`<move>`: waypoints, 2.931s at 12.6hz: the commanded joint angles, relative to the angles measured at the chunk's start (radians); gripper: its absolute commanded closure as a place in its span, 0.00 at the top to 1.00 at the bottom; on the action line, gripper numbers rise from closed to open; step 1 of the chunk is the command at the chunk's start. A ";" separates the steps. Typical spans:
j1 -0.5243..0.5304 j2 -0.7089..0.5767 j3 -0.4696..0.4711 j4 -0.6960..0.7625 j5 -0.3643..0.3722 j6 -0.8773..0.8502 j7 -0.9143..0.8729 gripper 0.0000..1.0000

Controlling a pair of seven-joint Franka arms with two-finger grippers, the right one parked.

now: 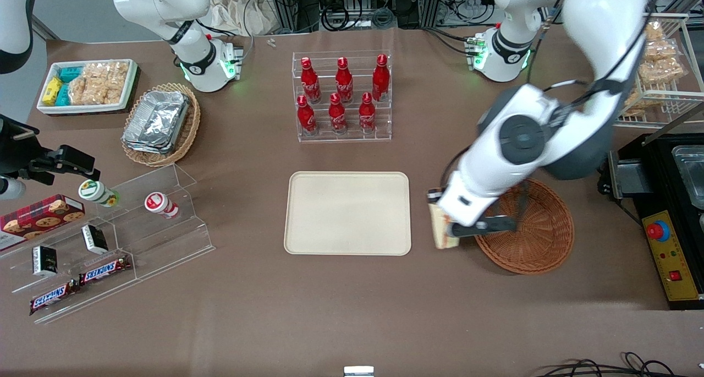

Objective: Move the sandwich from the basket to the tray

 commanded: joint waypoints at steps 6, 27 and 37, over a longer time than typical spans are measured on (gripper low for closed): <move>-0.123 0.226 0.033 -0.042 0.211 0.127 0.013 0.00; -0.155 -0.023 0.187 0.056 0.103 0.004 -0.005 1.00; -0.155 -0.379 0.598 -0.031 -0.273 -0.206 0.295 0.99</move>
